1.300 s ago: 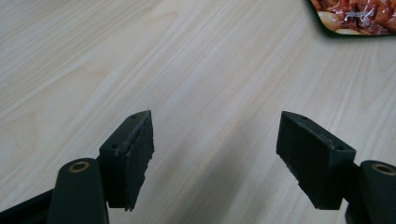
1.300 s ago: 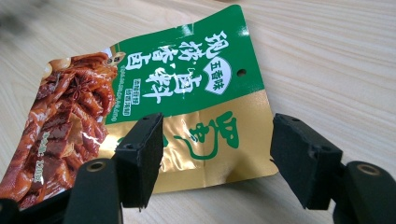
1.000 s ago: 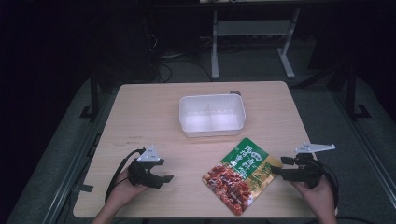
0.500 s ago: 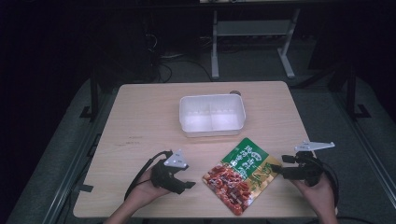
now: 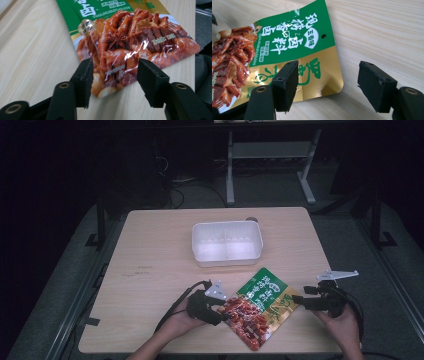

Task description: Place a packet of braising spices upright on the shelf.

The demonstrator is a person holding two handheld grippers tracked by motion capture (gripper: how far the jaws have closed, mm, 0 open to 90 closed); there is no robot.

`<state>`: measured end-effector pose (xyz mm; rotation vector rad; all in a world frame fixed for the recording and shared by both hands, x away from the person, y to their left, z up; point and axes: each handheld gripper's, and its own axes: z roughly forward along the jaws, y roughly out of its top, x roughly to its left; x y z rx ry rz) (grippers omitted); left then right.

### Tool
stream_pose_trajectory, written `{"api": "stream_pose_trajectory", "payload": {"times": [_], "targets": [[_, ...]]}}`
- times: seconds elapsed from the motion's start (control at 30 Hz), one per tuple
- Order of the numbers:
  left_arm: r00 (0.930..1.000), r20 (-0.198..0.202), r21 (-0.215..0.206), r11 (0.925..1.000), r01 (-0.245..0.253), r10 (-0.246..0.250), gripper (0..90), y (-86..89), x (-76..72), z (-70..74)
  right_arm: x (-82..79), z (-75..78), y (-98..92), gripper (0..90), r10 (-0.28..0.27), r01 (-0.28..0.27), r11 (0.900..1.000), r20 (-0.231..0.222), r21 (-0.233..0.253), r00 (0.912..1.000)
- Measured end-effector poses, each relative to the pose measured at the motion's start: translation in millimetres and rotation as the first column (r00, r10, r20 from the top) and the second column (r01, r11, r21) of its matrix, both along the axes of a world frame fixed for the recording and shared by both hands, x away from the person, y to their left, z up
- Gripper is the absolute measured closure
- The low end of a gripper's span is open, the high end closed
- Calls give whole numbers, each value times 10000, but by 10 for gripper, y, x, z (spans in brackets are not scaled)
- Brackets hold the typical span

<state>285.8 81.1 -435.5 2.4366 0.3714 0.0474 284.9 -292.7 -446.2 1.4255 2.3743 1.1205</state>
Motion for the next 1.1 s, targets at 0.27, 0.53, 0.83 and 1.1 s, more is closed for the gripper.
{"api": "stream_pose_trajectory", "payload": {"times": [0.27,0.53,0.83,1.1], "targets": [[9995,-149,356,9989,295,-290,576,-190,6,-63,52,-60,42,375,112,-116,9998,-363,-129,9993],[9993,-225,542,9980,323,-311,585,-244,23,-125,86,-118,65,418,284,-284,9996,-600,12,9978],[9994,-186,584,9979,295,-285,571,-259,2,-161,88,-128,126,443,478,-474,9988,-725,84,9962],[9995,-160,580,9979,281,-272,568,-264,-3,-166,54,-76,126,461,503,-486,9982,-506,349,9974]]}}
